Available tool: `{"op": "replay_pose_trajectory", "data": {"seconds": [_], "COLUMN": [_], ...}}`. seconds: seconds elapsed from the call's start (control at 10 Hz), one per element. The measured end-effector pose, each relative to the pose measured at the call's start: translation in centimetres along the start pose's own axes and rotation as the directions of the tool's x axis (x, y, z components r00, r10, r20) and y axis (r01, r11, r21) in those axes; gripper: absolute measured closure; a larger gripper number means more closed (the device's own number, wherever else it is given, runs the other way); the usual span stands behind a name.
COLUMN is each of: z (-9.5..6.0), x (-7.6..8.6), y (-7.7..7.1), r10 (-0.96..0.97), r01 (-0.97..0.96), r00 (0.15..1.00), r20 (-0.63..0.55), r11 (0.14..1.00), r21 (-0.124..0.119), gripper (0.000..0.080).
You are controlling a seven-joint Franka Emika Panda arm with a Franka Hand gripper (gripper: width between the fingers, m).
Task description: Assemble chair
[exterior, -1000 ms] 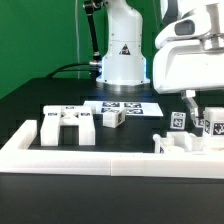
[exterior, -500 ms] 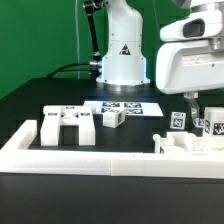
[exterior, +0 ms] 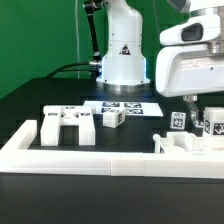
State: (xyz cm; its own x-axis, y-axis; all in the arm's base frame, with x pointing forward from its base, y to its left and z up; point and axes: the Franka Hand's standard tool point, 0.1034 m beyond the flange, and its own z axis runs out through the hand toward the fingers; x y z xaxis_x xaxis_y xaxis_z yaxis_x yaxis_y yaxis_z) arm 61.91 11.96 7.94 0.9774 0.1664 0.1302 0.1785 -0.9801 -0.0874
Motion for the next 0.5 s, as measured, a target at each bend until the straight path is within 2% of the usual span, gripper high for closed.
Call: {"op": "replay_pose_trajectory", "data": {"seconds": [0.2, 0.3, 0.4, 0.5], "z": [0.05, 0.05, 0.06, 0.06], "x": [-0.03, -0.03, -0.04, -0.04], "y": [0.08, 0.09, 0.09, 0.09], "r10": [-0.003, -0.002, -0.002, -0.002], "r01": [0.003, 0.002, 0.002, 0.002], "r00": [1.0, 1.0, 1.0, 1.0], "r20": [0.001, 0.001, 0.001, 0.001], "r11": [1.0, 1.0, 1.0, 1.0], "r21": [0.0, 0.0, 0.0, 0.0], "gripper": [0.0414, 0.0414, 0.0509, 0.0509]}}
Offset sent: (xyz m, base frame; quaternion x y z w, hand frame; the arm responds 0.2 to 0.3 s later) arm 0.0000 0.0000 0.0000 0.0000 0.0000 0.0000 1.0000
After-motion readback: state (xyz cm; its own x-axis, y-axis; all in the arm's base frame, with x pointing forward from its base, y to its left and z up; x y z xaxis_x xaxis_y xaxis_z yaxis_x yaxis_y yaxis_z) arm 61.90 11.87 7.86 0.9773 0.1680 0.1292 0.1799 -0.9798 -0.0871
